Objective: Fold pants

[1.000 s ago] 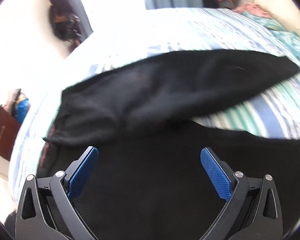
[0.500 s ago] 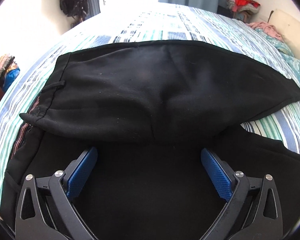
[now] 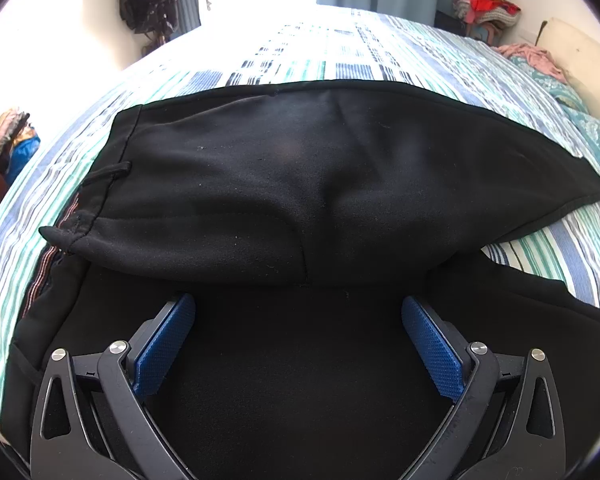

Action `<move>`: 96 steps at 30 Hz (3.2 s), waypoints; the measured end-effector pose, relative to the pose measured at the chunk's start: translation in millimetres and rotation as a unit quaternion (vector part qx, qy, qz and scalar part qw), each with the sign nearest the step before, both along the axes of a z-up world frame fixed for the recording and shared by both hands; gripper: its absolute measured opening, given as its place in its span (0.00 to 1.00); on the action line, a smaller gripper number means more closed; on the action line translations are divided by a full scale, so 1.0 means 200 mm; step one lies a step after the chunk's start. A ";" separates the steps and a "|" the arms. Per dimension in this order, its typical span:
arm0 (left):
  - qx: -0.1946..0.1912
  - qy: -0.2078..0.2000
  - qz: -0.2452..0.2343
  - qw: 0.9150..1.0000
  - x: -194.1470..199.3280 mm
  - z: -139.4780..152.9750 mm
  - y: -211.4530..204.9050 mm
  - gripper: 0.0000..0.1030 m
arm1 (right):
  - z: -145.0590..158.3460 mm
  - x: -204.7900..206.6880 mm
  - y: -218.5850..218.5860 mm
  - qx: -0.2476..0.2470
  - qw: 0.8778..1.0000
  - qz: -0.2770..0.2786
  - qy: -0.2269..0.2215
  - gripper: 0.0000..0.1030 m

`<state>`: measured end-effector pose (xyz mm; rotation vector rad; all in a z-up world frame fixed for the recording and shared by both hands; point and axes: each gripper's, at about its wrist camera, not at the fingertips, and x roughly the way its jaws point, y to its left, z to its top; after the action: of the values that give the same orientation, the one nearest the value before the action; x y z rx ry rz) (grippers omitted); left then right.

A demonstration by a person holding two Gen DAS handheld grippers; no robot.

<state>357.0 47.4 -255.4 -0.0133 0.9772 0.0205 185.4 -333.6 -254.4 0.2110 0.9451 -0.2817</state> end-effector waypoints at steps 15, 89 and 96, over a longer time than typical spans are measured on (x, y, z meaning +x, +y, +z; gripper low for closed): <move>0.000 0.000 0.000 1.000 0.00 0.00 0.00 1.00 | 0.00 -0.01 0.00 0.002 1.000 0.015 -0.004 1.00; -0.007 -0.042 0.000 0.999 -0.08 -0.02 0.01 1.00 | 0.10 1.98 -1.61 0.055 0.996 -0.065 0.034 0.88; -0.007 -0.044 0.000 0.999 -0.07 -0.03 0.01 1.00 | 0.08 1.99 -1.55 0.011 0.998 -0.059 0.016 0.06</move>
<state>342.5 48.7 -260.7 -0.0266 0.8899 0.0135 583.3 -643.6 -237.7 0.2833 0.9691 -0.3855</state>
